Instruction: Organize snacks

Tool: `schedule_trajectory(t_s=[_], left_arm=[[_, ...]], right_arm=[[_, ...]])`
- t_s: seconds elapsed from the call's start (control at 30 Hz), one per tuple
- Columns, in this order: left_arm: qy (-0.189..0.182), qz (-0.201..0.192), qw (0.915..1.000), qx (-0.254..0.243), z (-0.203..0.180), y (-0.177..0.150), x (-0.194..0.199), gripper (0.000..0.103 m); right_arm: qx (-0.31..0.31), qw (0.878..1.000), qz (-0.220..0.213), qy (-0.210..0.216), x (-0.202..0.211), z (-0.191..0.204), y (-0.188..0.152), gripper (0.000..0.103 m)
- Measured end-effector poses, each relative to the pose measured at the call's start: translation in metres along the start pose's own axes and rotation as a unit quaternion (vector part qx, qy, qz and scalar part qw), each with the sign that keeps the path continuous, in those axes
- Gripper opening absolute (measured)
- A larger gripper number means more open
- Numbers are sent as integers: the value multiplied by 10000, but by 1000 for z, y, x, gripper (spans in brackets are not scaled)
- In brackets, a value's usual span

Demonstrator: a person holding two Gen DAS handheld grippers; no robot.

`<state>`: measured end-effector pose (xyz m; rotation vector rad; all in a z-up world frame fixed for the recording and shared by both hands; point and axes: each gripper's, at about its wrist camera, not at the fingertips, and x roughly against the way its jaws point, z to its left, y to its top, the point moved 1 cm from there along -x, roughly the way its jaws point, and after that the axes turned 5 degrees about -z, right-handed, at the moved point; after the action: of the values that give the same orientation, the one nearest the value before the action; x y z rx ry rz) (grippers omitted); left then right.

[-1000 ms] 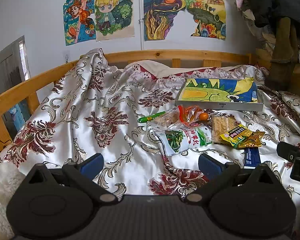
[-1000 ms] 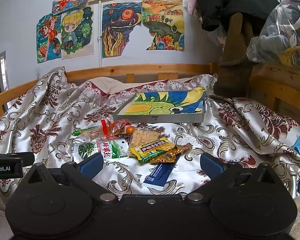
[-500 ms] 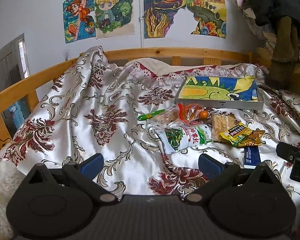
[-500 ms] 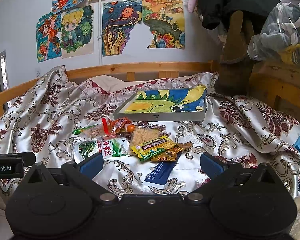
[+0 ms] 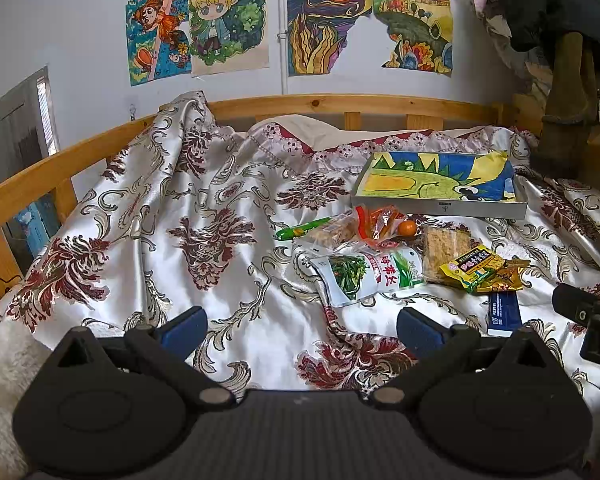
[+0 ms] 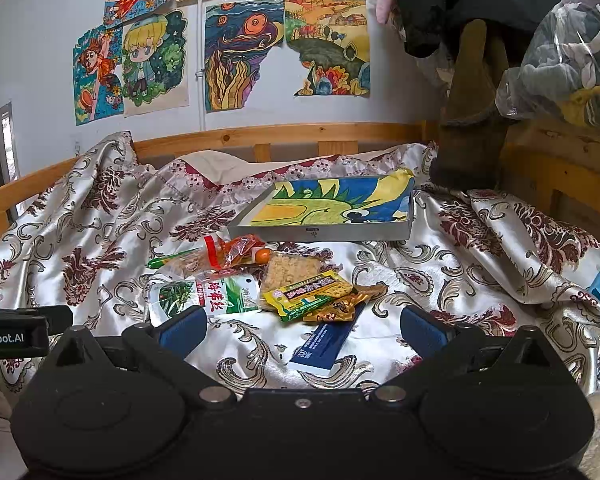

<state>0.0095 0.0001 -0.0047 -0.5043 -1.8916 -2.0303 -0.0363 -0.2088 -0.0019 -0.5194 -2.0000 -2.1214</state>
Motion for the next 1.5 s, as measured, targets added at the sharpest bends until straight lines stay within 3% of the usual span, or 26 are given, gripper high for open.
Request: schedule_trajectory(t_s=[1.5], left_arm=[[-9,21,10000,5,0,-1,-2,103]], right_arm=[[-35,10000,25,20,-1,0,-1,102]])
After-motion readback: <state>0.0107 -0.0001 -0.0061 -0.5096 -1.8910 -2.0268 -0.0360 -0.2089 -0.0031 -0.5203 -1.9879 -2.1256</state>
